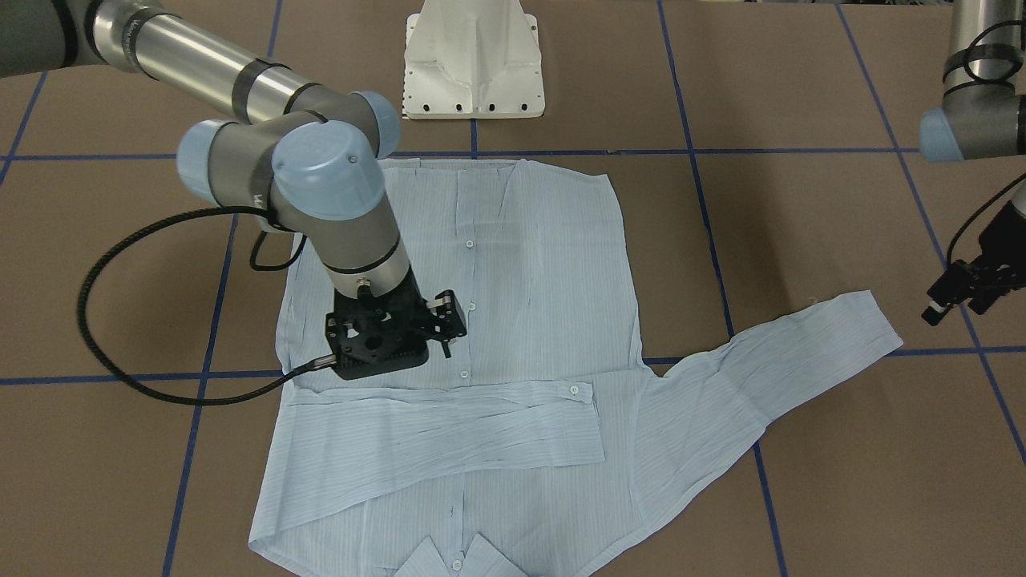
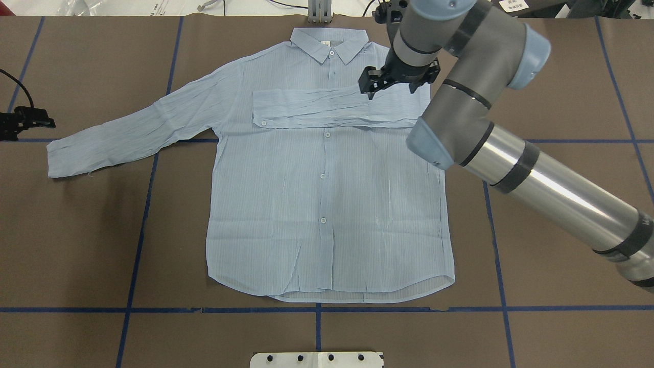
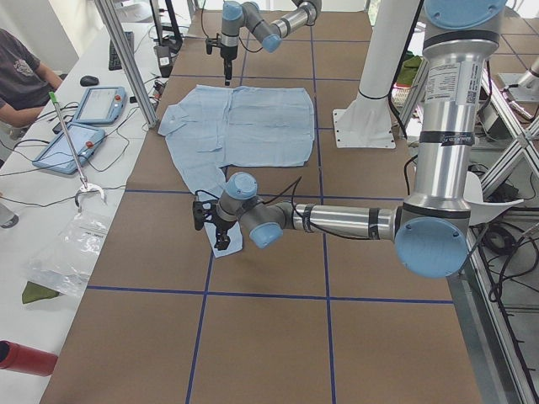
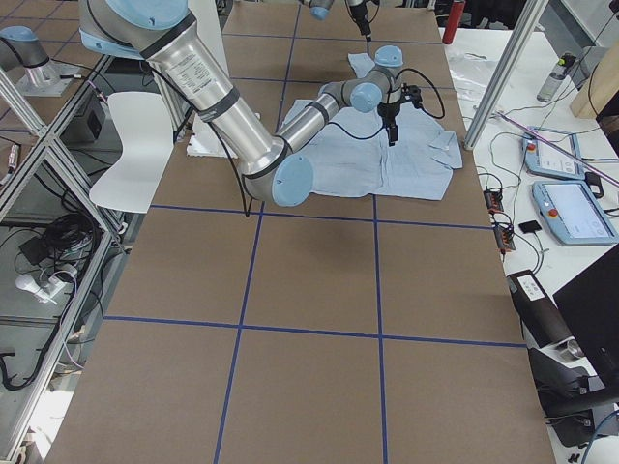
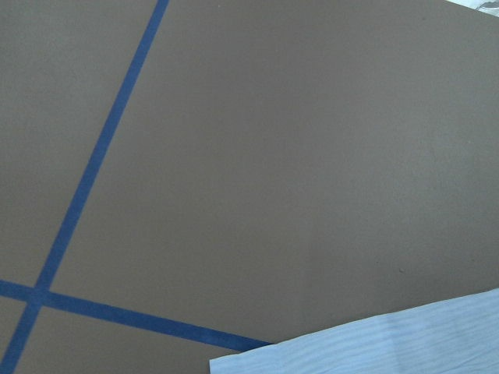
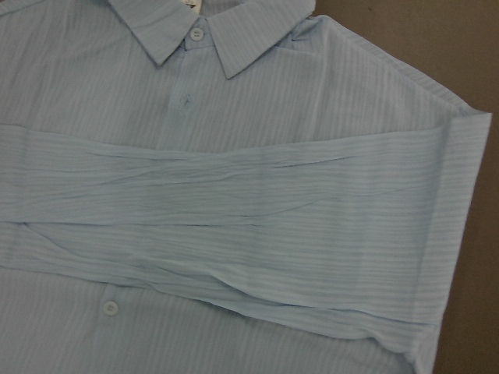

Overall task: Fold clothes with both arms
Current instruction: 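Release the sleeve and raise the right gripper back toward its side, then grasp the cuff of the other sleeve with the left gripper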

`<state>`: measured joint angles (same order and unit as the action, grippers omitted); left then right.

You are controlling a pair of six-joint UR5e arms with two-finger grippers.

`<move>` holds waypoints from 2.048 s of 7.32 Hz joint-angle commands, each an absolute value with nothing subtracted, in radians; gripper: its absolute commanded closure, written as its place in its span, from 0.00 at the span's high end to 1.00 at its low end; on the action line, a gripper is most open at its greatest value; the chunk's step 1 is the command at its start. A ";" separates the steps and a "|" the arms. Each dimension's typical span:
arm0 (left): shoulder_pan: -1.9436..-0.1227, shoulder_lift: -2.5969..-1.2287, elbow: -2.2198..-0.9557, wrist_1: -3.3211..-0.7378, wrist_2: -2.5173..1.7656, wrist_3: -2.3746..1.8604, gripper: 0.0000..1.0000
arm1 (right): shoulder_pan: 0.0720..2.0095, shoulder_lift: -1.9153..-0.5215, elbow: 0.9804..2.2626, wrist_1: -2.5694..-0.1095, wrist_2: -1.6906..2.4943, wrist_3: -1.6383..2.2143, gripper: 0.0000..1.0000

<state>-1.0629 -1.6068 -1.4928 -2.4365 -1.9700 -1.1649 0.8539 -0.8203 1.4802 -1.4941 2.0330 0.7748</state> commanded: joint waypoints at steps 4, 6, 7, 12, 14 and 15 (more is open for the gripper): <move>-0.913 -1.554 -1.503 -2.434 -1.832 -1.221 0.85 | 0.960 -0.953 1.551 -1.523 2.195 0.673 1.00; -0.913 -1.530 -1.519 -2.434 -1.832 -1.221 0.73 | 0.960 -0.953 1.555 -1.522 2.198 0.675 1.00; -0.913 -1.519 -1.525 -2.434 -1.832 -1.221 0.69 | 0.959 -0.953 1.555 -1.522 2.197 0.676 1.00; -0.897 -1.511 -1.525 -2.433 -1.830 -1.221 0.65 | 0.956 -0.954 1.554 -1.522 2.195 0.678 1.00; -0.897 -1.511 -1.525 -2.433 -1.830 -1.221 0.59 | 0.954 -0.954 1.552 -1.522 2.194 0.680 1.00; -0.897 -1.511 -1.525 -2.433 -1.830 -1.221 0.56 | 0.954 -0.954 1.552 -1.522 2.195 0.681 1.00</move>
<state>-0.8976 -1.5110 -1.5249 -2.4329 -1.8301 -1.2210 0.9547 -0.9541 1.5527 -1.5217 2.1945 0.6798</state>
